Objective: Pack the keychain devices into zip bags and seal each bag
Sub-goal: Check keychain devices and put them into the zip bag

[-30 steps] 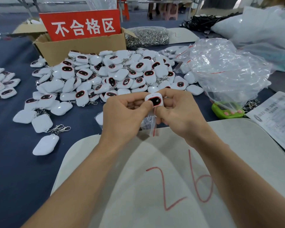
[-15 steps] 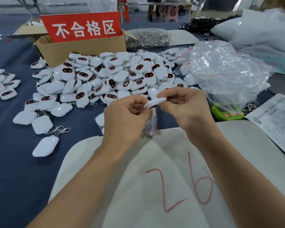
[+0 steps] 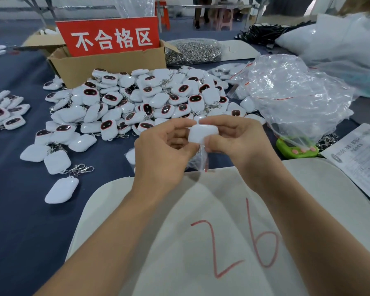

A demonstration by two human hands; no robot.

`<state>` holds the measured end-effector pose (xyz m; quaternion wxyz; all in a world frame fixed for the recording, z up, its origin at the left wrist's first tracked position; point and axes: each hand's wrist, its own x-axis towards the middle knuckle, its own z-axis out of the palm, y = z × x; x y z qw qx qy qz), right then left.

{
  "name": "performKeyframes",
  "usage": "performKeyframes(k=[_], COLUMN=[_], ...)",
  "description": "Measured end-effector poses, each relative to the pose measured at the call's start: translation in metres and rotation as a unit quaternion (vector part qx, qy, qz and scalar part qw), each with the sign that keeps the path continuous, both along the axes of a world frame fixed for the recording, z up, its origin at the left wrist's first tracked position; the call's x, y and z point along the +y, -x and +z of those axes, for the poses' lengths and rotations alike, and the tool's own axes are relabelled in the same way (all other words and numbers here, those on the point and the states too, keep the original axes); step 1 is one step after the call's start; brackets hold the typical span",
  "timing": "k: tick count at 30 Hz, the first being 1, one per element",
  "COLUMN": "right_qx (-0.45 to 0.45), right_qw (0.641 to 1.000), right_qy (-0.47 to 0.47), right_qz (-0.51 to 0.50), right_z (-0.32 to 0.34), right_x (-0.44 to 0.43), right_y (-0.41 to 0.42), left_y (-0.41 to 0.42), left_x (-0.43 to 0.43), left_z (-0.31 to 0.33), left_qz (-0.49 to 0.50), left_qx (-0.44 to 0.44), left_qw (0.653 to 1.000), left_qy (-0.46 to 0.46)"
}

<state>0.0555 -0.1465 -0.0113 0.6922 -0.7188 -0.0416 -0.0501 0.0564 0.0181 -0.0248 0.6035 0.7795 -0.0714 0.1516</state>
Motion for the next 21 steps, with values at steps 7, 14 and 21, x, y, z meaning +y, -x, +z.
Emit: performKeyframes(k=[7,14,21], right_qx=[0.025,0.073,0.073], right_qw=[0.992,0.977,0.992], right_qy=[0.016,0.149,0.091], right_qz=[-0.125,-0.136,-0.046], right_z=[-0.002,-0.014,-0.002], right_x=[-0.009,-0.004,-0.008], right_y=[-0.006,-0.011,-0.003], left_y=[0.011,0.008,0.013], left_x=[-0.013,-0.013,-0.011], left_z=[-0.004,-0.008,-0.007], left_qz=[0.102,0.136,0.143], left_qx=[0.027,0.052,-0.017], left_qw=[0.969,0.931,0.977], left_qy=[-0.223,-0.333,-0.16])
